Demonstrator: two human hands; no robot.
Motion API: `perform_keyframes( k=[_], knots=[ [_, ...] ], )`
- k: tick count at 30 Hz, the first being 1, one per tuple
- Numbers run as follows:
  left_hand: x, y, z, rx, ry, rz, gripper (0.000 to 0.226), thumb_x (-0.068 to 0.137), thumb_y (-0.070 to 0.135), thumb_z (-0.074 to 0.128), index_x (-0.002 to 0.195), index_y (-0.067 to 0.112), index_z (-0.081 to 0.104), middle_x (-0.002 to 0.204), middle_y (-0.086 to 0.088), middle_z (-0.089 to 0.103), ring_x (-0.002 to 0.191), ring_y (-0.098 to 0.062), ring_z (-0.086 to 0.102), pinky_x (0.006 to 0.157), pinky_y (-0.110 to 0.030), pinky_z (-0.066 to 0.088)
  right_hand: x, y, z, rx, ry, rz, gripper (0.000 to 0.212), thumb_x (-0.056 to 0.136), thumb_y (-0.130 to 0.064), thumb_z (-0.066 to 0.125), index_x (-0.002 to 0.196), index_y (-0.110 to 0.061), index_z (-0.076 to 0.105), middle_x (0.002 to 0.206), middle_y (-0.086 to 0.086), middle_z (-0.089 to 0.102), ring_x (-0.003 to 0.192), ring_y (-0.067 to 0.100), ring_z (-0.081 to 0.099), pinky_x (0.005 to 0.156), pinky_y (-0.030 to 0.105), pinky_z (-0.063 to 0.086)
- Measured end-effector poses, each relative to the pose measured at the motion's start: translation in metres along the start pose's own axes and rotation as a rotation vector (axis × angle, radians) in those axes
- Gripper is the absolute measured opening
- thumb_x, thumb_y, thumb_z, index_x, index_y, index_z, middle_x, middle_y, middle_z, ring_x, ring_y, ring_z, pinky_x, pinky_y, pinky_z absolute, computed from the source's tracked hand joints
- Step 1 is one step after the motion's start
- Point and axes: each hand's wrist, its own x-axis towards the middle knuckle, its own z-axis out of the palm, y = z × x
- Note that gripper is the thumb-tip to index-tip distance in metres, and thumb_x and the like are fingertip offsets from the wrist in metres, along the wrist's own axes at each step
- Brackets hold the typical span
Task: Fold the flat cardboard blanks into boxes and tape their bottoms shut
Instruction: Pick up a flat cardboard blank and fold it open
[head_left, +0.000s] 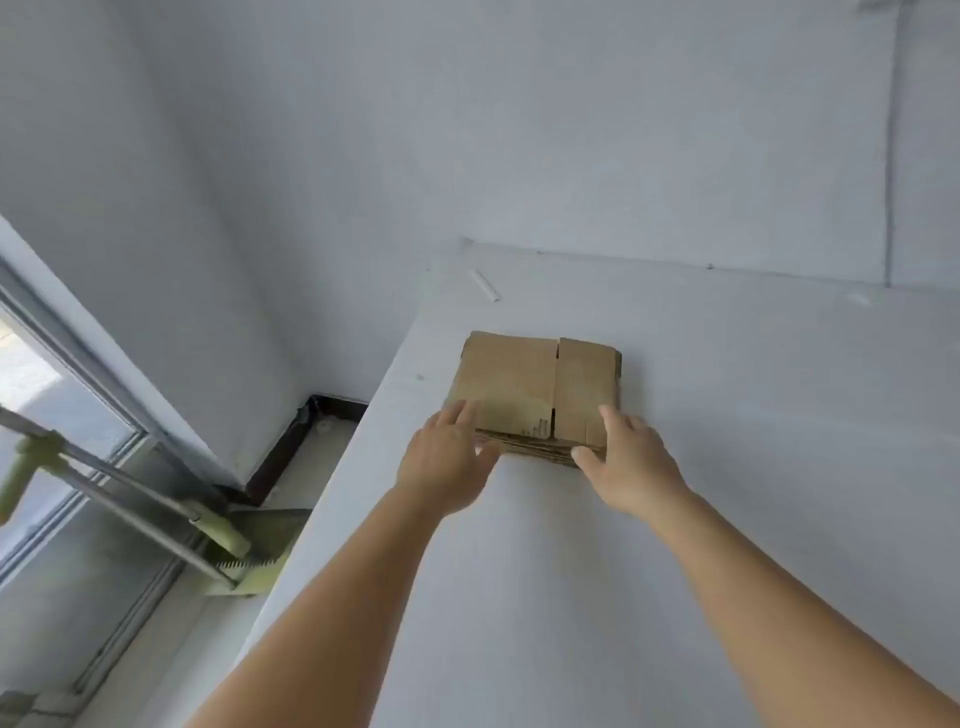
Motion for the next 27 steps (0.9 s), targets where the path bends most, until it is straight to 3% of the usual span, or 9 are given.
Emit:
perform_keyframes(
  k=[7, 17, 22, 27],
  knots=[
    [0.04, -0.03, 0.007, 0.017, -0.058, 0.009, 0.049, 0.096, 0.04, 0.045, 0.14, 0.021, 0.035, 0.144, 0.0, 0.039, 0.129, -0.024, 0.039, 0.106, -0.036, 0.034, 0.022, -0.014, 0.02, 0.082, 0.072, 0.23, 0.072, 0.094, -0.046, 0.046, 0.149, -0.01, 0.016, 0.15, 0.011, 0.03, 0.137, 0.033, 0.022, 0.107, 0.04, 0.03],
    [0.046, -0.038, 0.011, -0.089, 0.059, 0.02, 0.059, 0.087, 0.033, 0.062, 0.14, 0.015, 0.042, 0.142, -0.002, 0.04, 0.131, -0.022, 0.035, 0.111, -0.034, 0.028, 0.018, -0.014, 0.029, 0.234, 0.213, 0.293, 0.071, 0.09, -0.042, 0.055, 0.148, -0.013, 0.026, 0.15, 0.007, 0.034, 0.138, 0.028, 0.026, 0.107, 0.04, 0.031],
    [0.025, -0.025, -0.002, -0.262, 0.073, 0.088, 0.054, 0.087, 0.027, 0.065, 0.137, 0.017, 0.046, 0.14, 0.003, 0.037, 0.109, -0.011, 0.049, 0.087, -0.019, 0.039, -0.007, -0.009, 0.018, 0.354, 0.325, 0.269, 0.07, 0.087, -0.039, 0.06, 0.146, -0.014, 0.032, 0.147, 0.003, 0.039, 0.136, 0.023, 0.031, 0.107, 0.036, 0.032],
    [-0.003, 0.004, 0.0, -0.355, 0.129, 0.201, 0.055, 0.082, 0.027, 0.073, 0.133, 0.016, 0.054, 0.134, 0.001, 0.043, 0.101, -0.01, 0.053, 0.085, -0.011, 0.038, -0.051, 0.014, 0.004, 0.432, 0.432, 0.285, 0.07, 0.084, -0.036, 0.064, 0.145, -0.015, 0.035, 0.144, 0.001, 0.042, 0.128, 0.021, 0.042, 0.102, 0.032, 0.038]
  ],
)
